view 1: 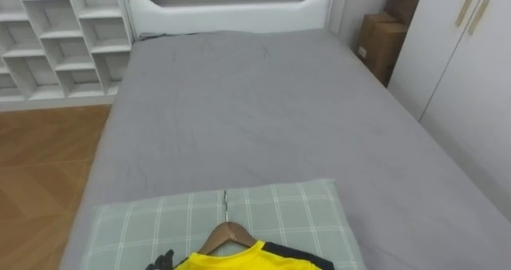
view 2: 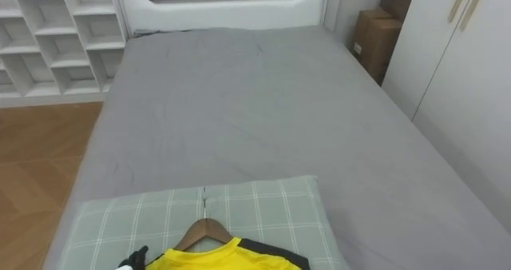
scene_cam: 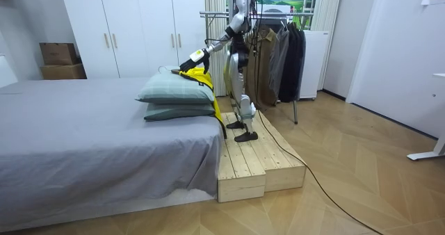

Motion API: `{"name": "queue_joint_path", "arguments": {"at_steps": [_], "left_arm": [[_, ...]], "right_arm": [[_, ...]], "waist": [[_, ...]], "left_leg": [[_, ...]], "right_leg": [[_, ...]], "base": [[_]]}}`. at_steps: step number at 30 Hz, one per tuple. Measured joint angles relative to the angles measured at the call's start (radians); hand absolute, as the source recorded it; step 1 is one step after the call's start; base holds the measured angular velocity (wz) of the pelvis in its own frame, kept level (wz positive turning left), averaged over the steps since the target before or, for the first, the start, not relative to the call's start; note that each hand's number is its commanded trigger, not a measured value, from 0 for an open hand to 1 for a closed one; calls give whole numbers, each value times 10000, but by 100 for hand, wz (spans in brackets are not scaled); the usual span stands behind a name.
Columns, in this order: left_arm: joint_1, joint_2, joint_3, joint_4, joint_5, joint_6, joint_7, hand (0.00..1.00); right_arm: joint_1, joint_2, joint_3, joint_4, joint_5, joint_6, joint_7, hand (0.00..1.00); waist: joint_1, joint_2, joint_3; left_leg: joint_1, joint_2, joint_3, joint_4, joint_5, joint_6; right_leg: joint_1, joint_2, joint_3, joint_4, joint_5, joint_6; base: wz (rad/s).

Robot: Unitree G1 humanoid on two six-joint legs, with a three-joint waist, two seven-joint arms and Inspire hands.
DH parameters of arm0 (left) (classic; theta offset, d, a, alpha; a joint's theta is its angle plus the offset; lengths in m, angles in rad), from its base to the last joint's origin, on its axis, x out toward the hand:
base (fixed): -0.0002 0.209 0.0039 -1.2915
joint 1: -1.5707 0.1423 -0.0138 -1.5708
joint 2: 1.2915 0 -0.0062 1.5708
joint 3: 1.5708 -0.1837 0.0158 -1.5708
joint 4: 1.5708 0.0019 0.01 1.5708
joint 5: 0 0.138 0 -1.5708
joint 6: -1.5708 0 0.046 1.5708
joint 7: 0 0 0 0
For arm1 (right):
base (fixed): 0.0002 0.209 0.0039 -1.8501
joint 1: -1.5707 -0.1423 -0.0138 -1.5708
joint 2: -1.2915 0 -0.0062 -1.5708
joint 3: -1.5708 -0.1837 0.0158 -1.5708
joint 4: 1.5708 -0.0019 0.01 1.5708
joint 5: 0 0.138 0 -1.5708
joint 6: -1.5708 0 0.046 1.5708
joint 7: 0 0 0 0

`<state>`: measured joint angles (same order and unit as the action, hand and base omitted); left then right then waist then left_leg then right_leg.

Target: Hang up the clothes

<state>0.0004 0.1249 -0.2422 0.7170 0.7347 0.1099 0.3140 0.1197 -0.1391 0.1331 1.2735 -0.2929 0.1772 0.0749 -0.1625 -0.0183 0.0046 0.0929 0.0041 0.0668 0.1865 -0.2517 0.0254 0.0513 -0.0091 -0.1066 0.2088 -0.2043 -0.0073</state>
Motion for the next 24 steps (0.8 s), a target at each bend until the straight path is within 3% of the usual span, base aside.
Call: {"name": "queue_joint_path", "arguments": {"at_steps": [13, 16, 24], "left_arm": [[-304, 2, 28, 167, -265, 5, -45, 0], [-426, 6, 44, 714, -269, 10, -108, 0], [-536, 4, 55, 1046, -274, 15, -234, 0]], "right_arm": [[28, 0, -8, -110, 121, 3, 141, 0], [11, -1, -8, -151, 114, 6, 150, 0], [11, 0, -13, -251, 125, 35, 119, 0]], "waist": [[-126, 46, -9], [-254, 92, -42], [-289, 131, -33]], "left_leg": [[4, 26, 351, -2, 5, 11], [-39, 33, 420, -31, 7, 14], [-212, 89, 737, -47, 18, 28]], "right_leg": [[-193, 13, 256, 138, 64, 15], [-308, 27, 328, 202, 64, 15], [-669, 110, 667, 329, 118, -15]], "base": [[-8], [-7], [-13]]}}
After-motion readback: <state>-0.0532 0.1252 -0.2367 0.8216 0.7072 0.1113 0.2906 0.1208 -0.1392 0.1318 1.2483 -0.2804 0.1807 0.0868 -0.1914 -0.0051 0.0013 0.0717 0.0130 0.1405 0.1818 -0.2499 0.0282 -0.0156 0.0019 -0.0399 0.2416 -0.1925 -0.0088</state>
